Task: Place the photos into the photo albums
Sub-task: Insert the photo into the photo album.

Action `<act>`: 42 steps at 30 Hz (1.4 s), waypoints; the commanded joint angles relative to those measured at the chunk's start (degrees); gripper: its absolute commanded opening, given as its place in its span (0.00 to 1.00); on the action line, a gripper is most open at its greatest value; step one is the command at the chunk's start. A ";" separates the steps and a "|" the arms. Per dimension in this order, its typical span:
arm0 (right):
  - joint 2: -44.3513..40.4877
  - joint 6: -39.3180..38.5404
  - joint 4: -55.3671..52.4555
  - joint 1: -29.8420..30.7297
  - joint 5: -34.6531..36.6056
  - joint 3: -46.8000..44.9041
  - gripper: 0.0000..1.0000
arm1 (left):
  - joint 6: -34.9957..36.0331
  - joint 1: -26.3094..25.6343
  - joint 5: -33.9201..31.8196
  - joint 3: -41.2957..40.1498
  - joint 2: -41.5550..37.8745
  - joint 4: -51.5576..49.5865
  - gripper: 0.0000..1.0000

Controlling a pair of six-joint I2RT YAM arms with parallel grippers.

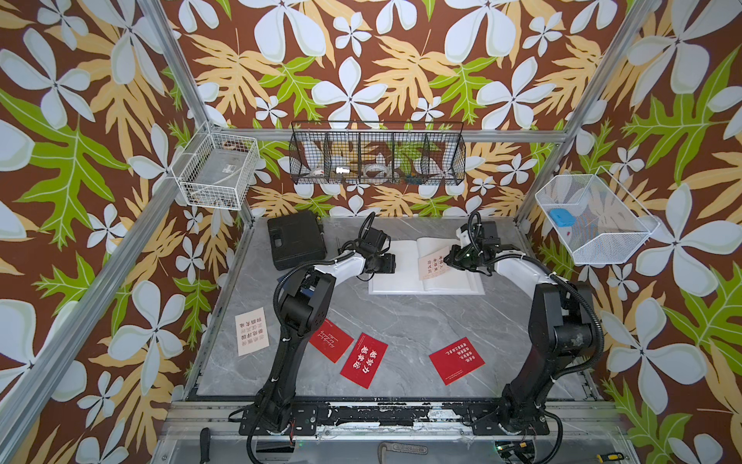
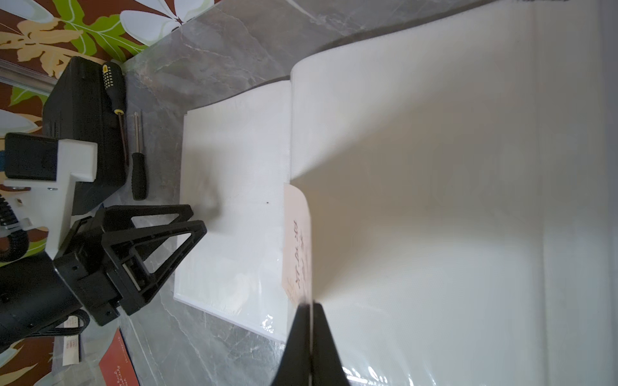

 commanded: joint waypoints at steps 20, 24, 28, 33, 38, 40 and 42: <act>3.36 -4.26 -15.75 1.86 7.20 6.43 0.00 | 1.23 0.41 -1.56 -2.52 -1.54 -2.43 0.67; 3.35 -3.08 -14.47 1.84 6.09 5.31 0.00 | 0.99 0.41 -1.28 -3.12 -2.11 -2.09 0.67; 3.53 -1.62 -11.63 1.84 4.91 3.40 0.00 | 0.72 0.41 -0.64 -3.28 -2.36 -1.81 0.67; 2.79 1.55 -4.27 2.26 3.22 -0.74 0.00 | 0.18 0.41 -0.33 -4.50 -3.32 -0.80 0.66; 3.81 1.86 -2.40 3.50 2.73 -0.56 0.06 | -0.22 0.41 0.07 -5.23 -4.09 -0.21 0.66; 3.81 2.11 -2.23 3.64 3.63 -0.46 0.20 | -0.36 0.41 0.06 -5.63 -4.51 0.01 0.66; 3.20 2.27 -2.18 3.61 5.31 -0.79 0.39 | -0.44 0.41 -0.02 -6.07 -4.99 0.31 0.66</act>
